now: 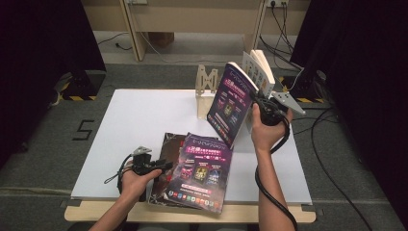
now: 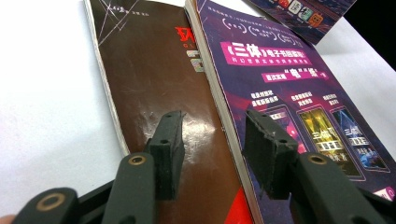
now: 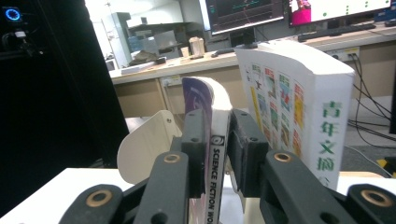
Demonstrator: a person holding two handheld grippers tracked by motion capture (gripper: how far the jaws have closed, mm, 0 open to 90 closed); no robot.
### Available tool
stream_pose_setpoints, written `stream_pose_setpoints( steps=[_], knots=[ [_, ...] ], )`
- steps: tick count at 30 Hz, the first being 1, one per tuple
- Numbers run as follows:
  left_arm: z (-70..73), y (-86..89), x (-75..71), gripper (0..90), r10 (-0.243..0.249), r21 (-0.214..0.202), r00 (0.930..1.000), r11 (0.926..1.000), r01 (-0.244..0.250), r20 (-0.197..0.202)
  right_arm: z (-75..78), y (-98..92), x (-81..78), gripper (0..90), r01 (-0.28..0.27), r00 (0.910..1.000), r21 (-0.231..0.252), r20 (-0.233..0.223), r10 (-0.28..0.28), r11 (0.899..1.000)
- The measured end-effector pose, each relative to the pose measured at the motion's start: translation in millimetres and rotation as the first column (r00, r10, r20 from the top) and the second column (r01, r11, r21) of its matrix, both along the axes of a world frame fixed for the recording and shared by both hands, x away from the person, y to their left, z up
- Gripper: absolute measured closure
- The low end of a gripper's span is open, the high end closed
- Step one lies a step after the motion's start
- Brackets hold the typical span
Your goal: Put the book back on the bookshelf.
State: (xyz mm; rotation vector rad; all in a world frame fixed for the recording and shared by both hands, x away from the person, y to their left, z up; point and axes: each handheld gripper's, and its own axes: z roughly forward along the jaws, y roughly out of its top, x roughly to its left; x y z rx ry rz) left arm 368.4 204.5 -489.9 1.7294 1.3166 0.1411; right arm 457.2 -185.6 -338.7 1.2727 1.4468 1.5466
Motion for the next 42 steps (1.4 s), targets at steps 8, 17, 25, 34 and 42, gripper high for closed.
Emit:
stream_pose_setpoints(
  steps=[8,17,25,34,42],
  knots=[
    [0.6,0.6,0.6,56.6,-0.001,-0.004,1.0,1.0,0.001,-0.001,-0.8,2.5,11.2,71.1,-0.009,0.9996,0.033,-0.028,0.01,0.999],
    [0.1,-0.3,1.1,56.6,-0.006,-0.009,1.0,0.9999,0.006,-0.004,0.1,7.3,24.4,69.5,-0.018,0.9968,0.039,-0.077,0.021,0.999],
    [-0.1,0.5,1.8,56.6,-0.004,-0.009,1.0,0.9999,0.004,-0.006,-3.3,12.4,32.2,69.8,-0.006,0.9948,0.037,-0.101,0.01,0.999],
    [-0.2,0.6,2.0,56.6,-0.002,-0.009,1.0,1.0,0.002,-0.007,-0.1,16.5,35.2,78.8,0.006,0.9922,0.035,-0.125,-0.001,0.999],
    [-1.3,-0.6,2.2,56.6,-0.006,-0.01,0.9999,0.9999,0.006,-0.011,4.8,19.1,32.5,82.2,-0.002,0.9876,0.013,-0.157,0.004,1.0]
  ],
)
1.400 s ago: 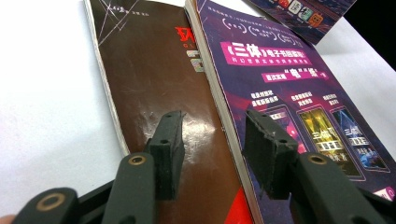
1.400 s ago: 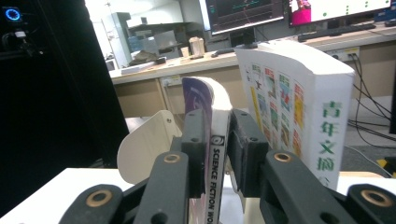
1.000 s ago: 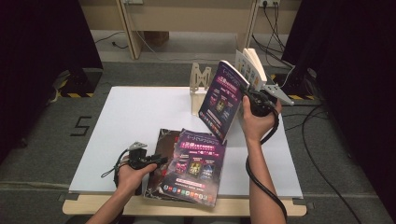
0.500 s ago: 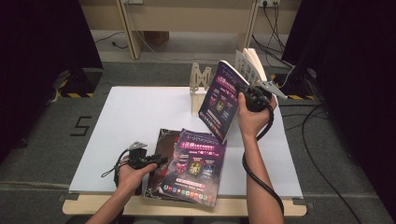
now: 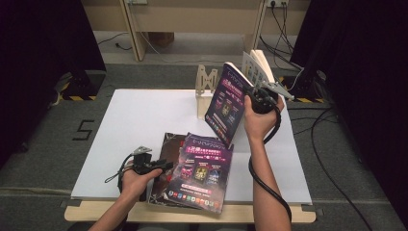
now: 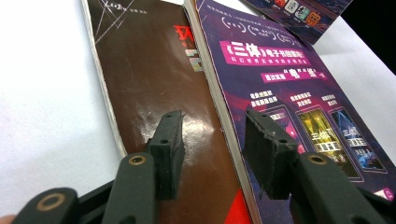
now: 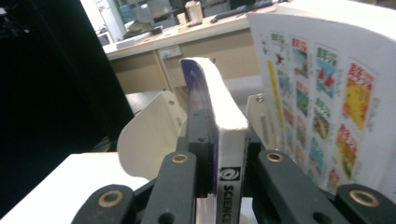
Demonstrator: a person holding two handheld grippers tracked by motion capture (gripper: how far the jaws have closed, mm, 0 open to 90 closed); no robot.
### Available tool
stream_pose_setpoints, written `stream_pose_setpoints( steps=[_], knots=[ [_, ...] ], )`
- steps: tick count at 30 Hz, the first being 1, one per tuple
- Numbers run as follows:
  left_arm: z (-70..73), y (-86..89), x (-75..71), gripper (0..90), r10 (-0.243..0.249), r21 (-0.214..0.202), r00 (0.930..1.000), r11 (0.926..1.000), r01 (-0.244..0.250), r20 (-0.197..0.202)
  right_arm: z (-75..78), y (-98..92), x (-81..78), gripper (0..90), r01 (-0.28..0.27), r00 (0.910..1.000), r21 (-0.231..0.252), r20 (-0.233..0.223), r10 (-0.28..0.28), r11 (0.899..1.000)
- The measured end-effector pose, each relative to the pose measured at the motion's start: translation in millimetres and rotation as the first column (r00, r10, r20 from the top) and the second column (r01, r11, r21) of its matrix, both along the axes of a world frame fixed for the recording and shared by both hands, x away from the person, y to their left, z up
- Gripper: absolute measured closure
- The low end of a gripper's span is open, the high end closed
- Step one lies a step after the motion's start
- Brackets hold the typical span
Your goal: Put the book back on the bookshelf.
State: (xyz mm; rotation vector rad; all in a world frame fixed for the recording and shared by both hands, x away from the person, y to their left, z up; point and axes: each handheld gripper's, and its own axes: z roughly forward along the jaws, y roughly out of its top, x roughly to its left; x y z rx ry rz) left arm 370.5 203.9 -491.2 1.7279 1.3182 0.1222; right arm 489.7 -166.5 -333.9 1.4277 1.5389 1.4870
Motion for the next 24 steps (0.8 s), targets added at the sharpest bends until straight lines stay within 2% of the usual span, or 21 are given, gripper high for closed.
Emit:
stream_pose_setpoints(
  steps=[7,14,19,24],
  knots=[
    [0.9,1.5,-0.2,56.7,0.001,0.001,1.0,1.0,-0.001,0.003,5.8,7.3,-2.0,82.8,-0.018,0.9998,0.003,-0.011,0.018,1.0],
    [0.6,2.8,0.3,56.8,0.001,0.001,1.0,1.0,-0.001,0.003,16.4,8.7,-2.3,83.1,0.002,0.9986,-0.001,0.054,-0.002,1.0],
    [0.2,2.8,0.8,56.9,0.003,0.001,1.0,1.0,-0.003,0.003,22.7,8.1,1.1,83.1,0.022,0.9971,-0.022,0.073,-0.021,0.999],
    [-0.6,2.3,0.8,56.9,0.003,0.001,1.0,1.0,-0.003,0.0,28.7,7.8,9.7,83.1,0.036,0.9952,-0.015,0.092,-0.035,0.999]
  ],
)
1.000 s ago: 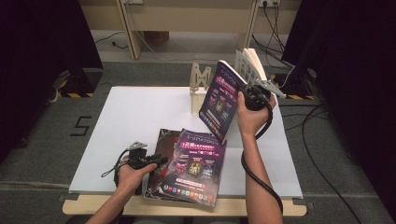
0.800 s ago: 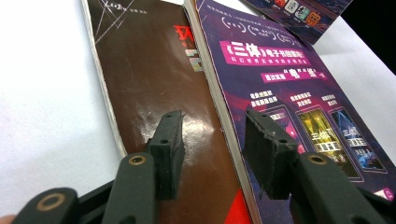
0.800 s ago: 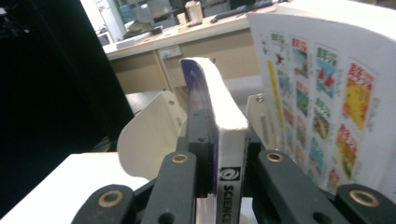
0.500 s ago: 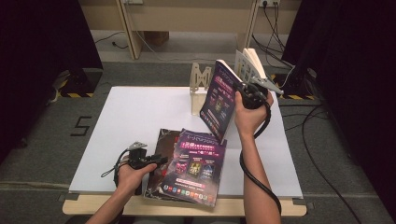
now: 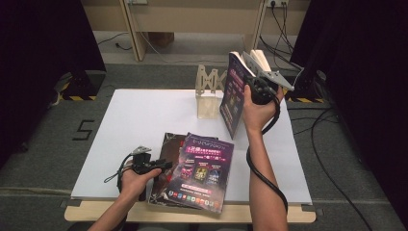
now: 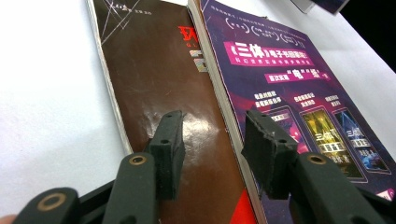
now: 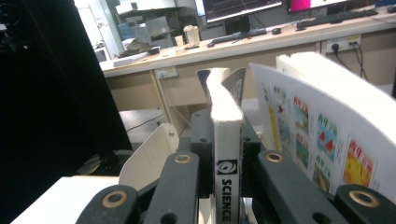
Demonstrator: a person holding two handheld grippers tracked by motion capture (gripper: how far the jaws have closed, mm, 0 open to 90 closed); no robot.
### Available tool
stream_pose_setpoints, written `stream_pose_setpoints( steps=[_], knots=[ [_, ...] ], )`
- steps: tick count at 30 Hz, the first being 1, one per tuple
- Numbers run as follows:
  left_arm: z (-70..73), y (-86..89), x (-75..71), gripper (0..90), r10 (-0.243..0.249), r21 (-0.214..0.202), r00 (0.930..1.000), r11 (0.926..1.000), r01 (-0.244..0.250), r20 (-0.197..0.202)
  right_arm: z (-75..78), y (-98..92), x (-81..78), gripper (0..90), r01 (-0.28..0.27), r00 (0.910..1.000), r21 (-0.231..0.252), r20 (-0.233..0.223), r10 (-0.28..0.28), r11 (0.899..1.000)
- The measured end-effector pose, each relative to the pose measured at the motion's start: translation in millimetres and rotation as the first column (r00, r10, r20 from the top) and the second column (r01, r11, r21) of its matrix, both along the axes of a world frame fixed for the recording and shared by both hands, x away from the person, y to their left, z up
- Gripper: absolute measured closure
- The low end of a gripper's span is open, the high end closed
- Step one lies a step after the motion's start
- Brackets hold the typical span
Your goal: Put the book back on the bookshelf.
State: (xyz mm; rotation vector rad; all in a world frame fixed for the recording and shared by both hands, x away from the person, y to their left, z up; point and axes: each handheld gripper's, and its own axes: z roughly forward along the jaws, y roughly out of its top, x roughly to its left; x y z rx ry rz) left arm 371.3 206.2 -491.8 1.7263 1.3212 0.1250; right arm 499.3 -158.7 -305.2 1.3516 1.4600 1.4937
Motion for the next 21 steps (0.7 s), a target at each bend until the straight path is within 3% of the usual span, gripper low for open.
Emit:
stream_pose_setpoints(
  steps=[11,21],
  knots=[
    [0.9,2.8,0.6,57.0,0.003,-0.004,1.0,1.0,-0.003,0.006,3.9,4.3,22.3,83.1,0.036,0.9991,0.0,0.024,-0.036,0.999],
    [1.4,4.6,0.9,57.1,0.005,-0.006,1.0,1.0,-0.005,0.007,6.3,5.1,31.6,83.0,0.06,0.9977,-0.012,0.033,-0.059,0.998]
  ],
)
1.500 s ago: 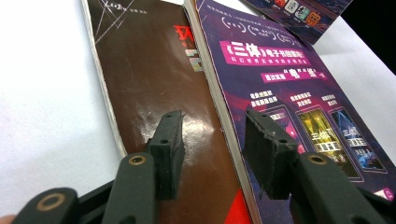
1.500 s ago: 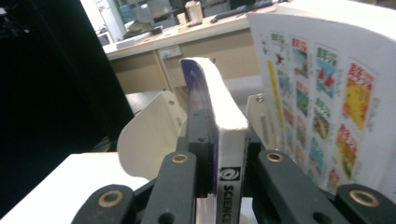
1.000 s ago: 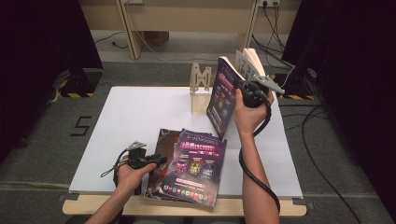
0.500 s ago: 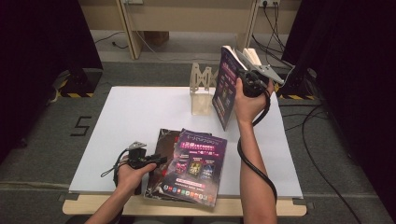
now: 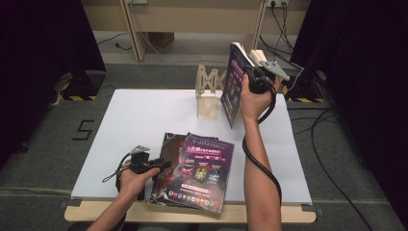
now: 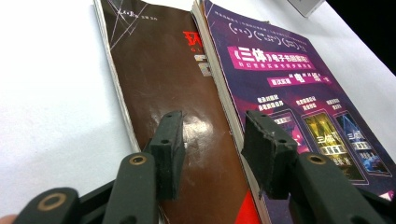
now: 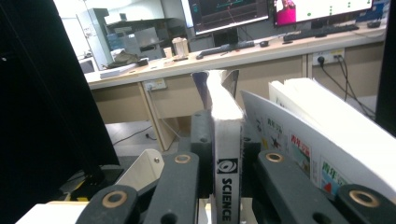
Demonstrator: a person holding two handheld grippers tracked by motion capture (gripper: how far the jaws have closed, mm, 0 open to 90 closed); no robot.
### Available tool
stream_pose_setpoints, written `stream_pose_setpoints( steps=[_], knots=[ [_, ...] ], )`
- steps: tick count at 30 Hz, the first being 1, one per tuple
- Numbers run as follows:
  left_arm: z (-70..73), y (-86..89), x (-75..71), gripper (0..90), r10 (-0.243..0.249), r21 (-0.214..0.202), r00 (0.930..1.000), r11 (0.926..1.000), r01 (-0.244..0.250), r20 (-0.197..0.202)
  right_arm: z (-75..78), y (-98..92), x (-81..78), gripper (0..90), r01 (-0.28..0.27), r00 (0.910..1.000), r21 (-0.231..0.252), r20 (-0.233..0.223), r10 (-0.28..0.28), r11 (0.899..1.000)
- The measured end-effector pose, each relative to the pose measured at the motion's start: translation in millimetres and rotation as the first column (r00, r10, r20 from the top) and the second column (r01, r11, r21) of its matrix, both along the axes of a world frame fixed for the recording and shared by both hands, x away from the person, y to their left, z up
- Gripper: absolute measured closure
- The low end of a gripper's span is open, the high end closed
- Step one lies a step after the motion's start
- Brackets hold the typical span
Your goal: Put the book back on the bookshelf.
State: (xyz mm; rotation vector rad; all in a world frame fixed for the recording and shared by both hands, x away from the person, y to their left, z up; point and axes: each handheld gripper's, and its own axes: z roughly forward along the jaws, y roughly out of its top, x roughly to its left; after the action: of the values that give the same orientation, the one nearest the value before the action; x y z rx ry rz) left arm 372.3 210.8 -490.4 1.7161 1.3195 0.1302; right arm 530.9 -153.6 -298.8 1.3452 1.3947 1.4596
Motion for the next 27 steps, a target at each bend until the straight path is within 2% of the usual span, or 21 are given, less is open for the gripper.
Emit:
stream_pose_setpoints(
  steps=[18,27],
  knots=[
    [0.2,2.1,0.1,57.3,0.005,0.001,1.0,1.0,-0.005,0.002,-1.2,-1.4,9.8,83.0,0.031,0.9995,0.021,0.009,-0.031,0.999],
    [0.1,3.0,0.5,57.4,0.004,0.002,1.0,1.0,-0.004,0.002,-5.8,-0.4,16.6,83.0,0.046,0.9989,0.007,0.006,-0.046,0.999]
  ],
)
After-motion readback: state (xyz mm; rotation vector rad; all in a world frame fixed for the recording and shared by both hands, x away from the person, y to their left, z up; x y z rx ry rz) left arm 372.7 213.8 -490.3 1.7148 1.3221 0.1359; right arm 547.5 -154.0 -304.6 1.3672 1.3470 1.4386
